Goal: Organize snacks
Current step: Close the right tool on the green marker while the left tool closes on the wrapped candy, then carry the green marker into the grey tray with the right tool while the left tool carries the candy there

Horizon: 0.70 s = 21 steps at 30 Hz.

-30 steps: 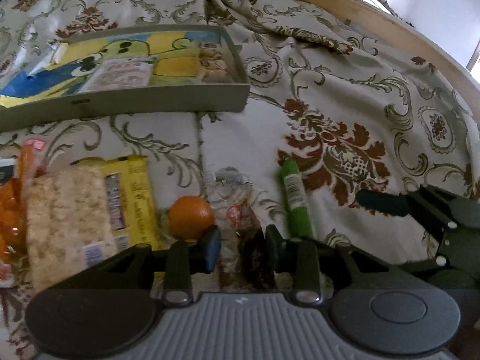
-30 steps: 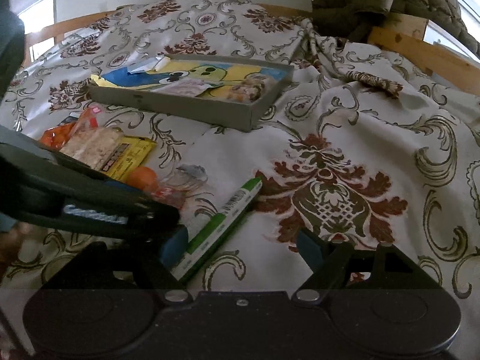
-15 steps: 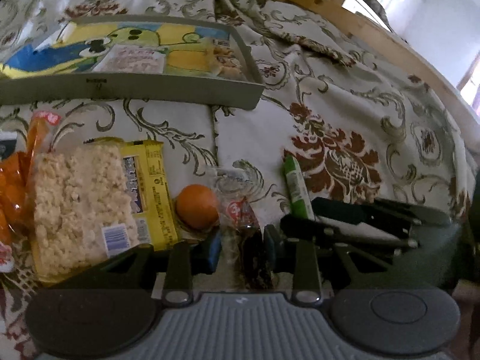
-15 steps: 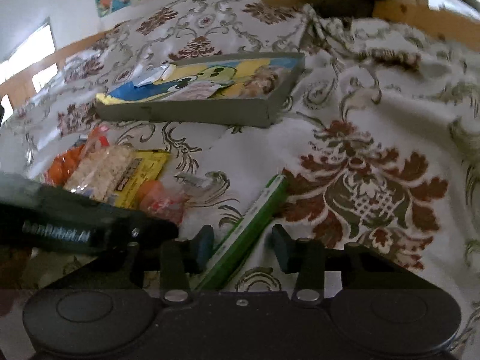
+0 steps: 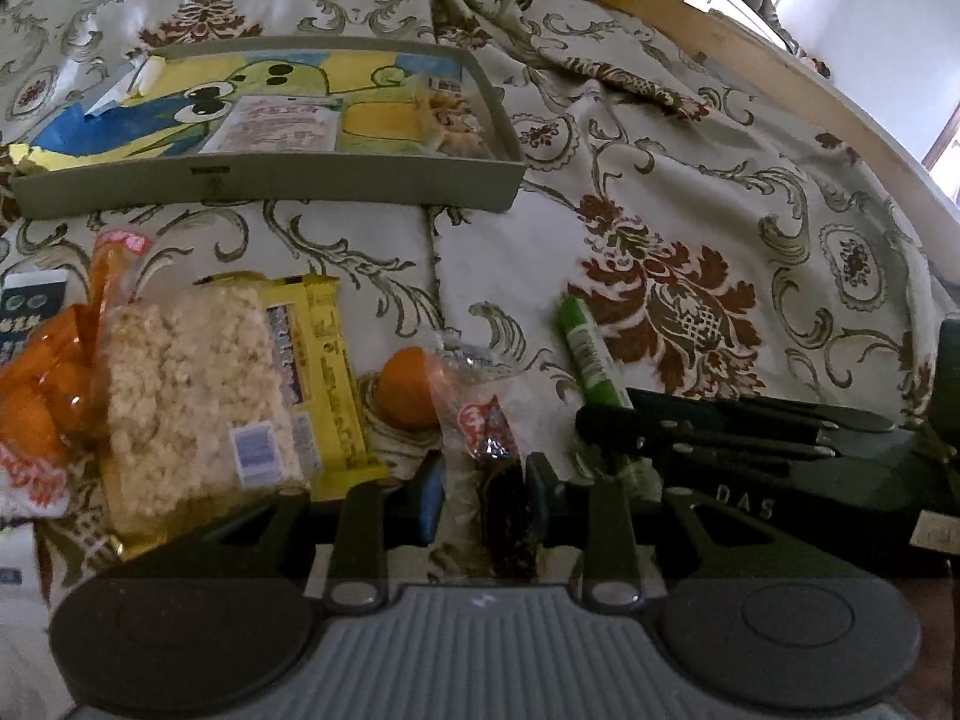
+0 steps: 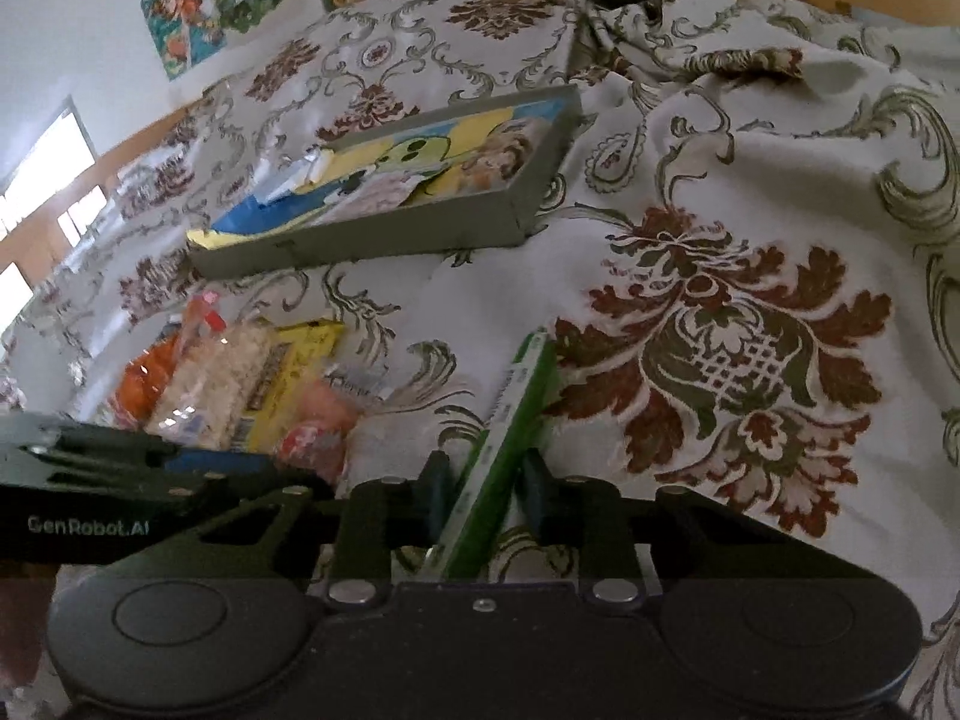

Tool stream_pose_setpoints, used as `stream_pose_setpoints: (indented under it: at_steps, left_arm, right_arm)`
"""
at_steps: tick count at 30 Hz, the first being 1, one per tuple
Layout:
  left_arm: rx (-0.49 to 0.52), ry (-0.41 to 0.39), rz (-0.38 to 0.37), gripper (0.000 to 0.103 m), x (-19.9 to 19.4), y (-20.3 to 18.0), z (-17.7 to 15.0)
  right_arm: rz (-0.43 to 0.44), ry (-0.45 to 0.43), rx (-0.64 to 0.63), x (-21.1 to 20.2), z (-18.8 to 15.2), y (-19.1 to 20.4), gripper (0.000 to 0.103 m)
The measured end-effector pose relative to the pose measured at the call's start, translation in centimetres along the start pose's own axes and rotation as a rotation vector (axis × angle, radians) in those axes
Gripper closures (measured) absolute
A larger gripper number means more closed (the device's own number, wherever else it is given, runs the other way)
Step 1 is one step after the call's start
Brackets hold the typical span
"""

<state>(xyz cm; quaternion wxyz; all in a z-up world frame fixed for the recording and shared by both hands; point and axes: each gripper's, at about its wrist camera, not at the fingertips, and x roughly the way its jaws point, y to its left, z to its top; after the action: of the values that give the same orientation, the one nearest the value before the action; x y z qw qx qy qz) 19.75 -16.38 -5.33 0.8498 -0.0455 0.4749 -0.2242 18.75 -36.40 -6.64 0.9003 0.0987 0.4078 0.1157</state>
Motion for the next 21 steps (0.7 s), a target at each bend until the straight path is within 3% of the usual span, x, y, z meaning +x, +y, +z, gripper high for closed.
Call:
stream_pose_setpoints:
  at_steps: [21]
  left_arm:
    - [-0.096, -0.085, 0.027, 0.072, -4.7, 1.5, 0.0]
  right_arm:
    - [0.133, -0.026, 0.119, -1.9, -0.5, 0.3, 0.084]
